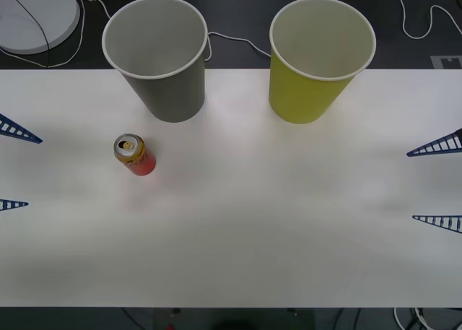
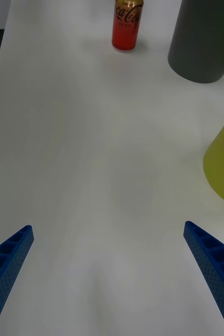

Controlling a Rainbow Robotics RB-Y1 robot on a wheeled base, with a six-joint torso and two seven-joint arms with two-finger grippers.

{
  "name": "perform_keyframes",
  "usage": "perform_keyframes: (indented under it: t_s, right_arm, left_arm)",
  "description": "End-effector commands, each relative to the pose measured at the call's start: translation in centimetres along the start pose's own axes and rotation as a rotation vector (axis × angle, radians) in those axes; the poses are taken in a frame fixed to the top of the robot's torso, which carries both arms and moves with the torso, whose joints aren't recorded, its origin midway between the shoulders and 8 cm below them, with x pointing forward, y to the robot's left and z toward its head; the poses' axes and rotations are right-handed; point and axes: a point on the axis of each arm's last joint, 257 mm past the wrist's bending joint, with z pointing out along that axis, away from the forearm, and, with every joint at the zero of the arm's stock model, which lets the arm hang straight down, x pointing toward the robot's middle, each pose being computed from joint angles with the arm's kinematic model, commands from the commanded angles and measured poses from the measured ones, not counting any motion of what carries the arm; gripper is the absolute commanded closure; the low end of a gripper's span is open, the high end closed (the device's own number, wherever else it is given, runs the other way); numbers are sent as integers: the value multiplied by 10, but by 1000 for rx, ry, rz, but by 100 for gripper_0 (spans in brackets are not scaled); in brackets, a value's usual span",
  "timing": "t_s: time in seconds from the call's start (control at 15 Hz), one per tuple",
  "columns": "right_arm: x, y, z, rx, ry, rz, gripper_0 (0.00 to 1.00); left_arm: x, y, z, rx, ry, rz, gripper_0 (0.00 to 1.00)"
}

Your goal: Put the can into the green bin and the plastic bottle into the gray bin

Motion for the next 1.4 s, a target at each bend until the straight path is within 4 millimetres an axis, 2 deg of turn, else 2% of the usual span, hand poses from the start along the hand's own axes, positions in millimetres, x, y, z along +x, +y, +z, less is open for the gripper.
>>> perform_keyframes:
  t_s: [0.07, 0.27, 0.33, 0.73, 1.0, 1.4]
  right_arm:
    - [0, 0, 0, 0, 0, 0, 0]
    - [0, 0, 0, 0, 0, 0, 0]
    - [0, 0, 0, 0, 0, 0, 0]
    - [0, 0, 0, 0, 0, 0, 0]
    - [0, 0, 0, 0, 0, 0, 0]
    - [0, 0, 0, 0, 0, 0, 0]
  left_arm:
    - [0, 0, 0, 0, 0, 0, 0]
    - [0, 0, 0, 0, 0, 0, 0]
    - [3, -8, 11, 29, 0, -11, 0]
    - [2, -7, 11, 33, -6, -27, 0]
    - [5, -2, 26, -11, -143, -174, 0]
    - [30, 9, 50, -137, -247, -217, 0]
